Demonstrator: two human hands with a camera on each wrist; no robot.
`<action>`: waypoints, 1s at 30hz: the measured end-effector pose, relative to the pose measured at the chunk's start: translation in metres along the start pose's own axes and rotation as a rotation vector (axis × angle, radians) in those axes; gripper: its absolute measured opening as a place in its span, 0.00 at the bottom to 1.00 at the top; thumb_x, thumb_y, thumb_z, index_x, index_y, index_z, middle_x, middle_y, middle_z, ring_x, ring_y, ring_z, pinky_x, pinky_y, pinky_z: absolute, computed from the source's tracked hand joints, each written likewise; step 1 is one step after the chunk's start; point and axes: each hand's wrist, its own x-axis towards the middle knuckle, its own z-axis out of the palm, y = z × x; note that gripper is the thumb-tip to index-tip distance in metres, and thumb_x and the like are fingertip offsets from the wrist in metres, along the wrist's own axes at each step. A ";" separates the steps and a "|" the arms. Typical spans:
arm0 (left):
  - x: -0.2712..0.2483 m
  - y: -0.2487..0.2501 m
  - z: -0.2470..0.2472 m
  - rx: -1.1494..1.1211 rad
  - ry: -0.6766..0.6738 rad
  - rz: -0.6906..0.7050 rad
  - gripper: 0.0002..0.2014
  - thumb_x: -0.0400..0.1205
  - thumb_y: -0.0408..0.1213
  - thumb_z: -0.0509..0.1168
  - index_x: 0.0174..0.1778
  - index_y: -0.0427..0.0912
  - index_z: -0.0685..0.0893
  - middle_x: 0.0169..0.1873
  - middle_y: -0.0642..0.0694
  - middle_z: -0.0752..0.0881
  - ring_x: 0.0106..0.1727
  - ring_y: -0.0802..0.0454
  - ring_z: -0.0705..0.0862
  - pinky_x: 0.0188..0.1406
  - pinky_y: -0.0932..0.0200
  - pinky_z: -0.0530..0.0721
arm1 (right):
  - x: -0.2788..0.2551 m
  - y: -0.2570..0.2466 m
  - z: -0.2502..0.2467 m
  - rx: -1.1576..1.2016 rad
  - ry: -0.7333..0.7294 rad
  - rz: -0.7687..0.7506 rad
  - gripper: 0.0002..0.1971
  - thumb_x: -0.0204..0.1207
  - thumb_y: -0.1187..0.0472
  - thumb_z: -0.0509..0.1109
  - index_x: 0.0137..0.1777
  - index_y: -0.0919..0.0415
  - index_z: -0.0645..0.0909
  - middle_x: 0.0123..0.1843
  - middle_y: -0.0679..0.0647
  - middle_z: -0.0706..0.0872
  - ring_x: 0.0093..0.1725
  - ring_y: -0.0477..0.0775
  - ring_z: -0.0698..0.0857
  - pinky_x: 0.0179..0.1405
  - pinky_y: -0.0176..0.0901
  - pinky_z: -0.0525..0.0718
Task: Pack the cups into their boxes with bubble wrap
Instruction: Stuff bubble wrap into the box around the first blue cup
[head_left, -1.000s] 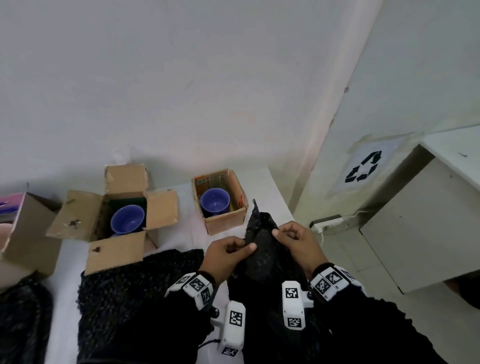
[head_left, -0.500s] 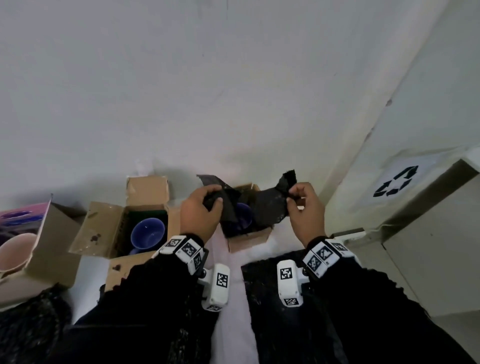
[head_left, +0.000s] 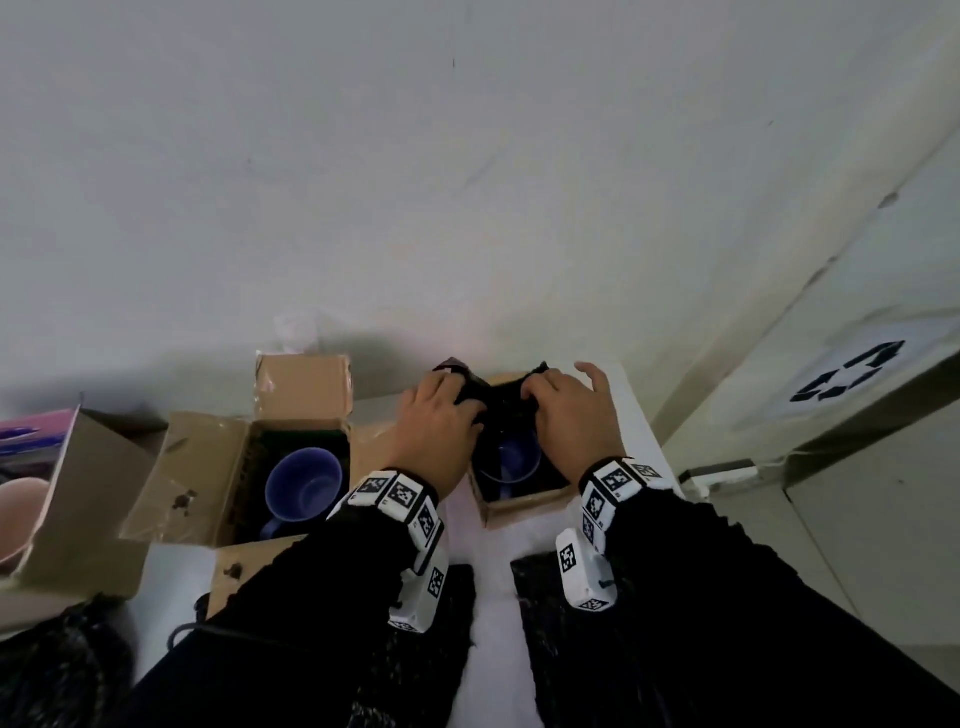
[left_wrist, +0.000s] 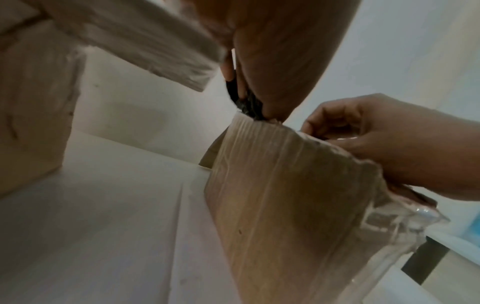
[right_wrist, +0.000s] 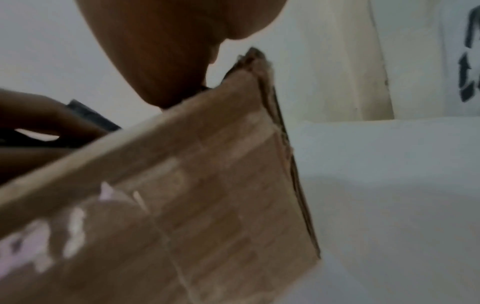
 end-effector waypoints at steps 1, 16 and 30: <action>0.001 0.000 0.000 -0.003 -0.024 0.012 0.19 0.77 0.42 0.67 0.66 0.49 0.81 0.61 0.46 0.81 0.65 0.42 0.74 0.63 0.46 0.69 | 0.002 -0.001 0.001 -0.058 -0.033 -0.037 0.16 0.62 0.69 0.66 0.49 0.54 0.80 0.42 0.49 0.86 0.43 0.55 0.86 0.74 0.56 0.60; 0.011 -0.004 0.000 0.252 0.007 0.218 0.06 0.68 0.43 0.68 0.35 0.48 0.90 0.57 0.44 0.83 0.60 0.39 0.74 0.59 0.45 0.65 | -0.005 -0.017 -0.018 -0.225 -0.480 -0.099 0.14 0.67 0.54 0.65 0.52 0.56 0.79 0.43 0.51 0.87 0.56 0.60 0.82 0.76 0.64 0.52; 0.005 -0.012 0.006 0.286 0.073 0.273 0.12 0.79 0.46 0.59 0.44 0.48 0.88 0.50 0.47 0.83 0.56 0.42 0.73 0.56 0.46 0.69 | -0.017 -0.011 -0.004 -0.235 -0.160 -0.060 0.11 0.59 0.65 0.67 0.43 0.55 0.80 0.38 0.52 0.86 0.49 0.62 0.77 0.46 0.53 0.63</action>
